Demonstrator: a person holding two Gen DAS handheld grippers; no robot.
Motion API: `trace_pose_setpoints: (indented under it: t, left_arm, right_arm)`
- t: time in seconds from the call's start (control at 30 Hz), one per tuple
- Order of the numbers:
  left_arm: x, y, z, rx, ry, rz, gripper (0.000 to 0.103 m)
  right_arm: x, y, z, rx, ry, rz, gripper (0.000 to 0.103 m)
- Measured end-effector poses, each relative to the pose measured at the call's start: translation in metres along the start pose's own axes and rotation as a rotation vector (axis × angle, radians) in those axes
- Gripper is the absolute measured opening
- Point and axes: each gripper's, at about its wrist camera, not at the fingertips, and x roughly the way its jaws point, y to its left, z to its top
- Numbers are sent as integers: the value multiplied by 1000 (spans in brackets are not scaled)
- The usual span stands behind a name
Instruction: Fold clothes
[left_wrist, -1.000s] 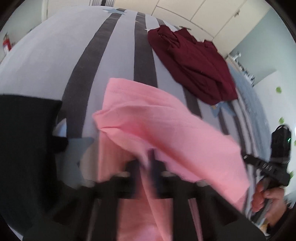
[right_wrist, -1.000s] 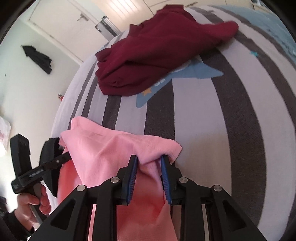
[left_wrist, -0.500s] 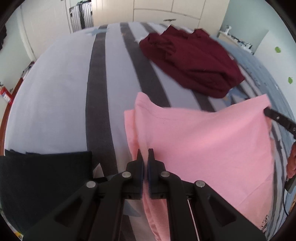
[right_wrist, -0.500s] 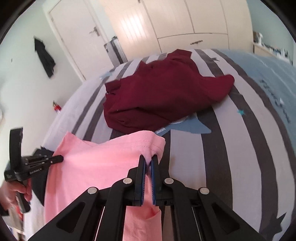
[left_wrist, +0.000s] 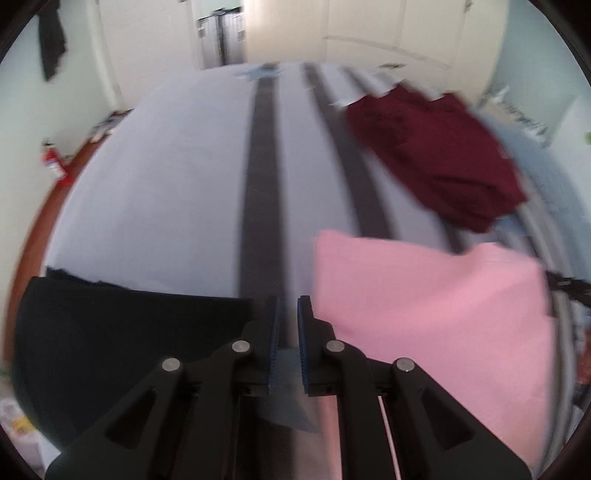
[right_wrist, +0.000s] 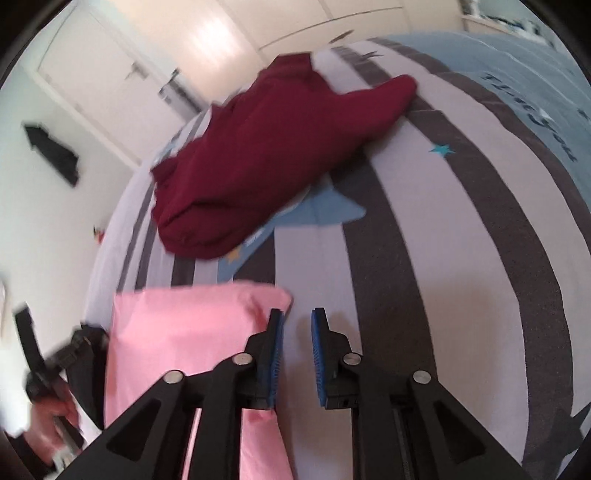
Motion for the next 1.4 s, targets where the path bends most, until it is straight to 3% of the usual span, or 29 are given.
trace_pose_setpoints:
  t: [0.1, 0.13, 0.17, 0.27, 0.4, 0.43, 0.47, 0.5, 0.7, 0.87, 1.0, 1.1, 1.23, 1.4]
  left_arm:
    - [-13, -19, -10, 41, 9, -139, 6]
    - [-8, -28, -14, 61, 40, -166, 6]
    - [0, -35, -19, 76, 77, -170, 6]
    - [20, -44, -36, 86, 176, -176, 6]
    - [32, -33, -46, 31, 178, -183, 6]
    - [32, -32, -46, 27, 177, -184, 6]
    - [32, -31, -47, 30, 177, -186, 6]
    - [32, -31, -47, 36, 176, -187, 6]
    - [30, -31, -49, 57, 163, -176, 6]
    - [29, -28, -50, 41, 152, -179, 6]
    - [27, -24, -51, 29, 136, -187, 6]
    - [16, -16, -49, -4, 86, -186, 6]
    - [1, -2, -36, -19, -35, -189, 6]
    - [21, 0, -7, 49, -35, -154, 6]
  right_arm:
    - [3, 7, -1, -10, 13, 56, 26]
    - [5, 8, 0, -3, 14, 60, 34]
    - [9, 8, 1, 9, 18, 62, 40]
    - [18, 4, 9, 63, 40, 94, 40]
    - [31, -3, 20, 138, 69, 142, 40]
    - [34, -4, 23, 157, 77, 154, 32]
    - [37, -6, 25, 175, 84, 166, 13]
    - [40, -8, 28, 194, 91, 178, 7]
    - [10, 43, 47, -46, -44, 120, 5]
    - [18, 52, 53, -127, -73, -97, 5]
    - [14, 39, 52, -106, -112, -246, 5]
    - [0, 43, 42, -165, -130, -211, 9]
    - [-9, 76, 10, -354, -92, -117, 9]
    - [15, 103, -35, -456, -28, -93, 9]
